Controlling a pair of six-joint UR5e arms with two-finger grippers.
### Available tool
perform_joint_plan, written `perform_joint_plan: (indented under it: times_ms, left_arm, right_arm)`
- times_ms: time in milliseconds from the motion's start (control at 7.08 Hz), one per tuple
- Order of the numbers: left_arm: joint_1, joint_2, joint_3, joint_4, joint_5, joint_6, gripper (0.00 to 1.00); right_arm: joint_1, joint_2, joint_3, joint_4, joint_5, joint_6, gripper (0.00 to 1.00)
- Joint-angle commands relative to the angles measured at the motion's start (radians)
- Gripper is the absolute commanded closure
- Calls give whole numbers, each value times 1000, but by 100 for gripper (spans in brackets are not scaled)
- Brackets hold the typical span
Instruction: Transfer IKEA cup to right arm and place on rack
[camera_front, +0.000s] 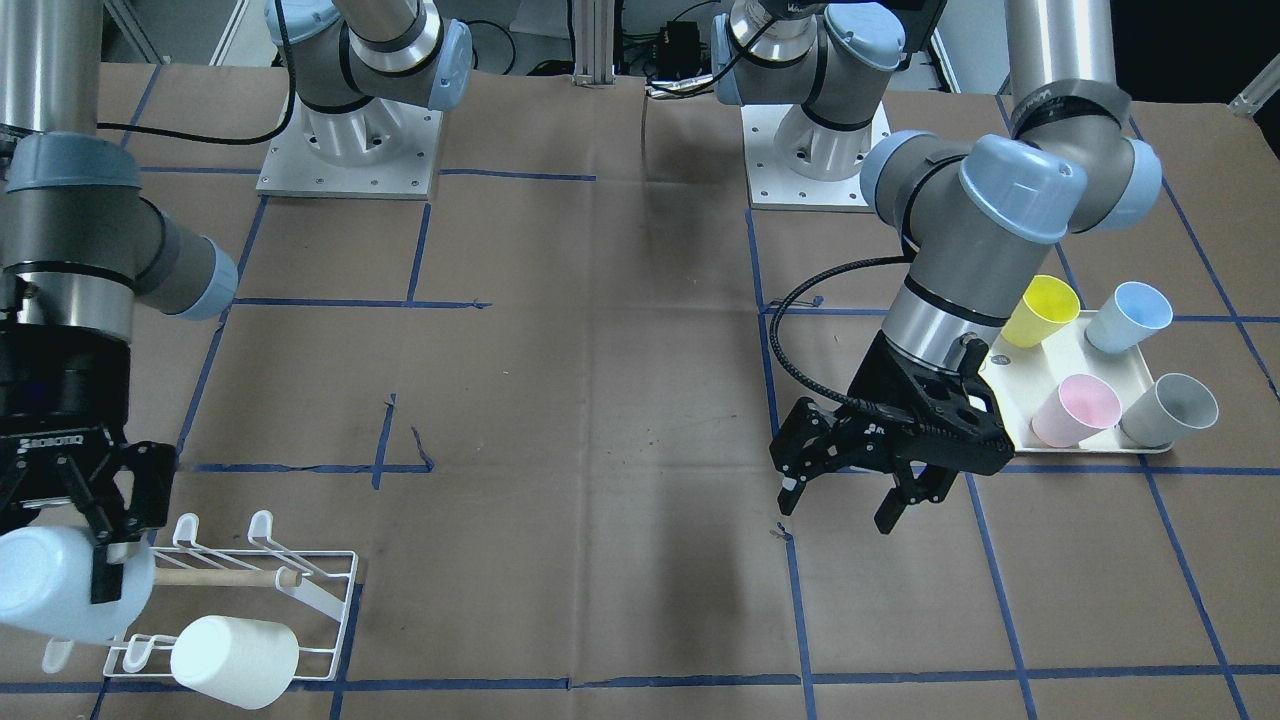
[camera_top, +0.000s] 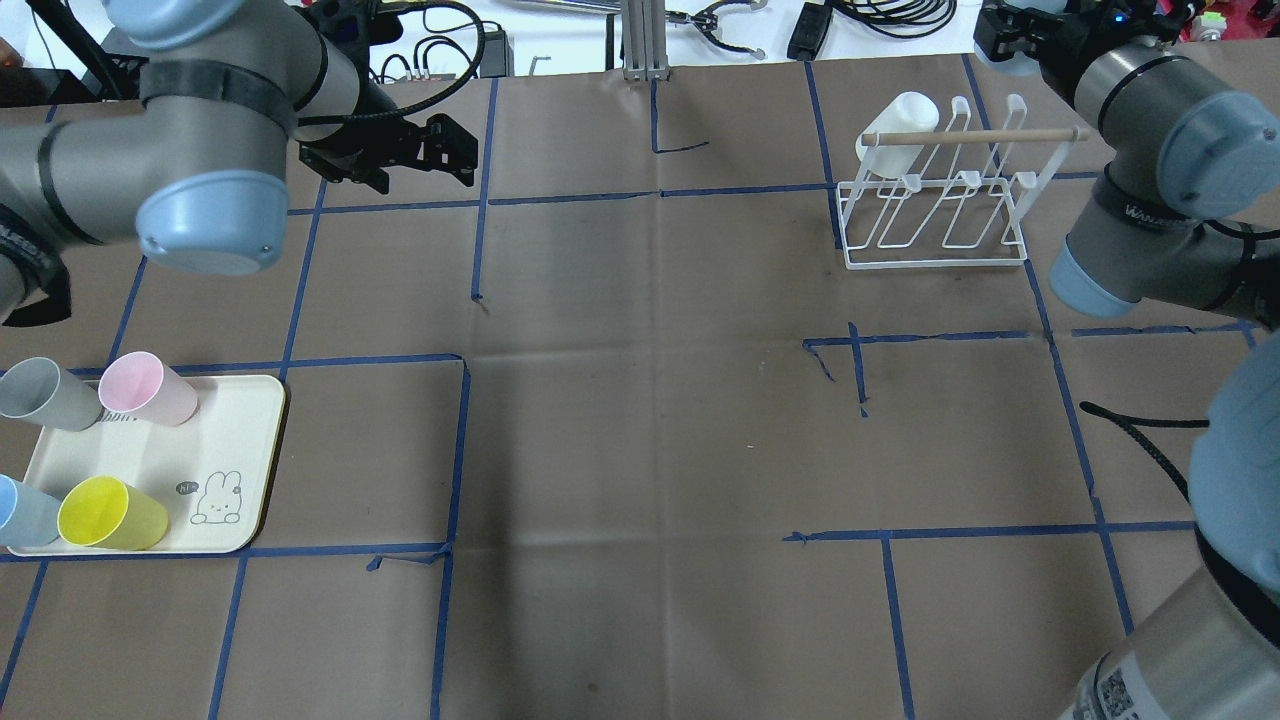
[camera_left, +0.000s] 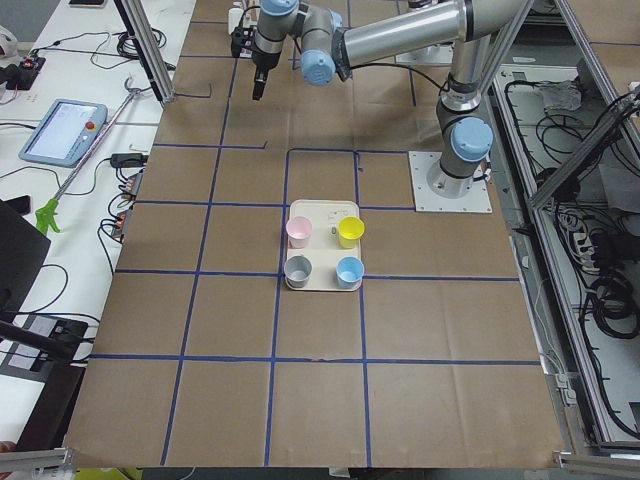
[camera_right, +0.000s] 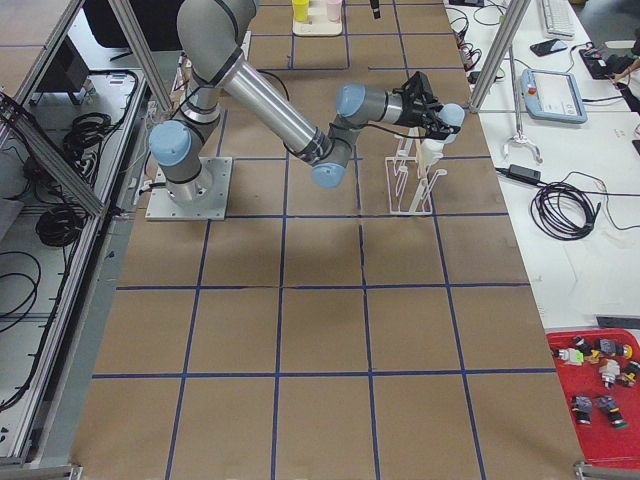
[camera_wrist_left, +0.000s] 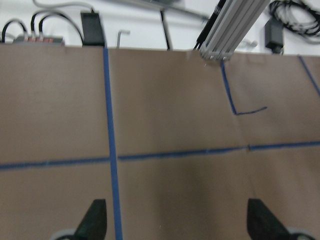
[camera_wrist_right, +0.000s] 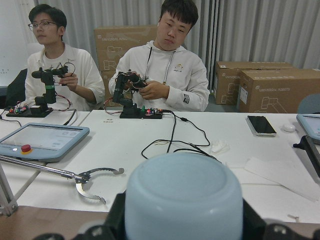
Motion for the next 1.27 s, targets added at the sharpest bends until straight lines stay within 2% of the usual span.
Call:
perform_joint_plan:
  times_ms: [0, 282, 1130]
  left_arm:
    - [-9, 92, 52, -330, 56, -9, 1]
    - [-11, 132, 49, -366, 125, -9, 0]
    - [-12, 141, 58, -329, 125, -4, 0]
  right_arm:
    - [-44, 70, -32, -1, 10, -56, 72]
    - [-57, 97, -37, -1, 12, -56, 72]
    - [-52, 134, -20, -16, 13, -53, 72]
